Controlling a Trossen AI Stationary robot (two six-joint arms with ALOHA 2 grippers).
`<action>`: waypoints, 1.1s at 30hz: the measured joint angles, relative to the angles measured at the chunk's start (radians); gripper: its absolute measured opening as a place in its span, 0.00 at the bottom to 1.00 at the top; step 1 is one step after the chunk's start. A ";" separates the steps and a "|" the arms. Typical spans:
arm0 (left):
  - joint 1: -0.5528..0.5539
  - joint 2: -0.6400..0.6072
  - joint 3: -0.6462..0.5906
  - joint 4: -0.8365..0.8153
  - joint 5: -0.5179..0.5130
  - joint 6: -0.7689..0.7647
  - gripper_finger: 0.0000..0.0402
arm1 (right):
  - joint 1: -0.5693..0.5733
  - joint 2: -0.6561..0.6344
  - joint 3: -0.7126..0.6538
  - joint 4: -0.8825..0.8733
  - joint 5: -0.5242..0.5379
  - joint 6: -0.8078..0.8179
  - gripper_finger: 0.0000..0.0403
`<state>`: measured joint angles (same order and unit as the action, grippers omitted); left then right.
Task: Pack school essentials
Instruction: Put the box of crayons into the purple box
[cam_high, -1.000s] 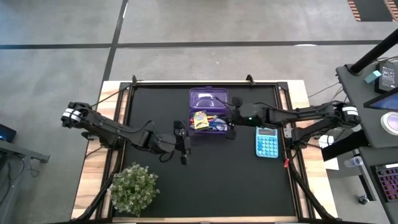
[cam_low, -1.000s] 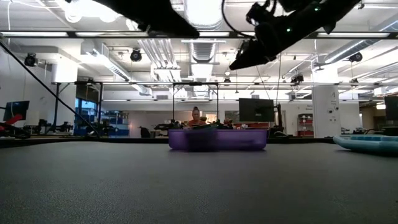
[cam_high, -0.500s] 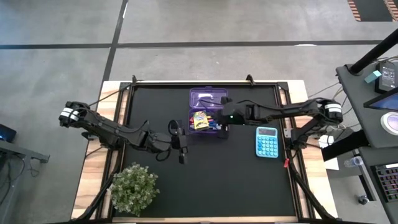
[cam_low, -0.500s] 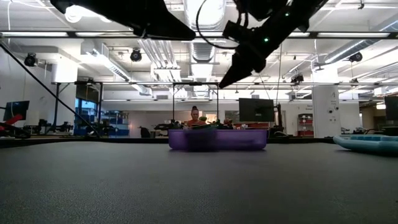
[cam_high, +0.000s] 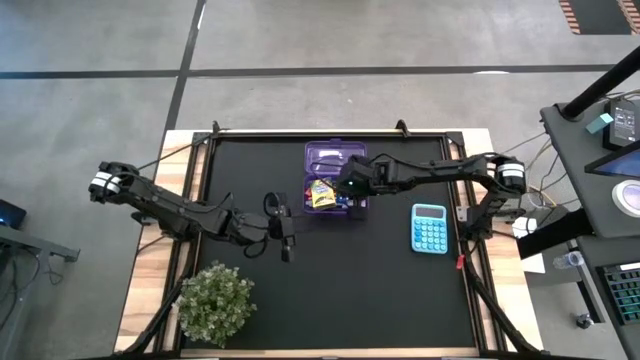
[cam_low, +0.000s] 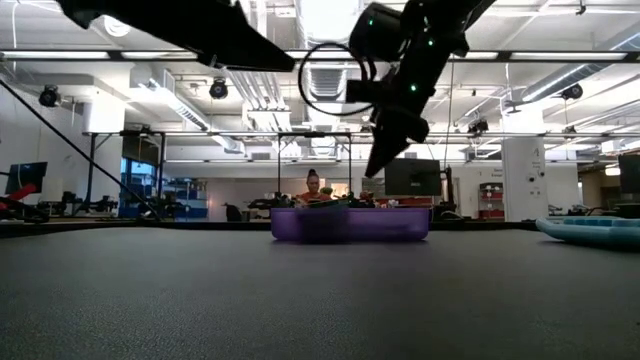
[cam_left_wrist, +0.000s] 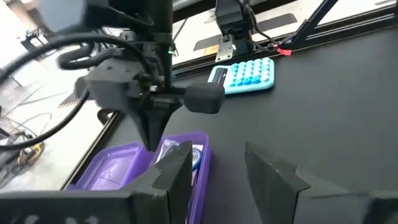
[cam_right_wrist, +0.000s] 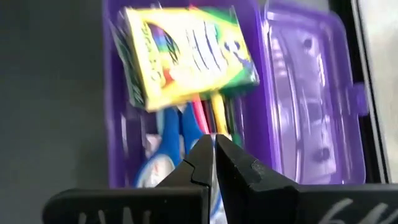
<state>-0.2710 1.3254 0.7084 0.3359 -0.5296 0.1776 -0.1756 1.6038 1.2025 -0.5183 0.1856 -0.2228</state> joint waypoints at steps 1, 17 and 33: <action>0.000 -0.017 -0.011 -0.005 -0.002 -0.007 0.32 | -0.006 0.005 0.001 -0.012 0.001 0.000 0.02; 0.001 -0.165 -0.078 0.013 -0.008 0.016 0.32 | -0.034 0.117 0.004 0.104 -0.064 0.013 0.02; 0.001 -0.161 -0.078 0.016 -0.009 0.039 0.32 | -0.037 0.104 0.004 0.180 -0.131 -0.003 0.02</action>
<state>-0.2699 1.1641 0.6304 0.3515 -0.5388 0.2164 -0.2123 1.7078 1.2064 -0.3385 0.0550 -0.2253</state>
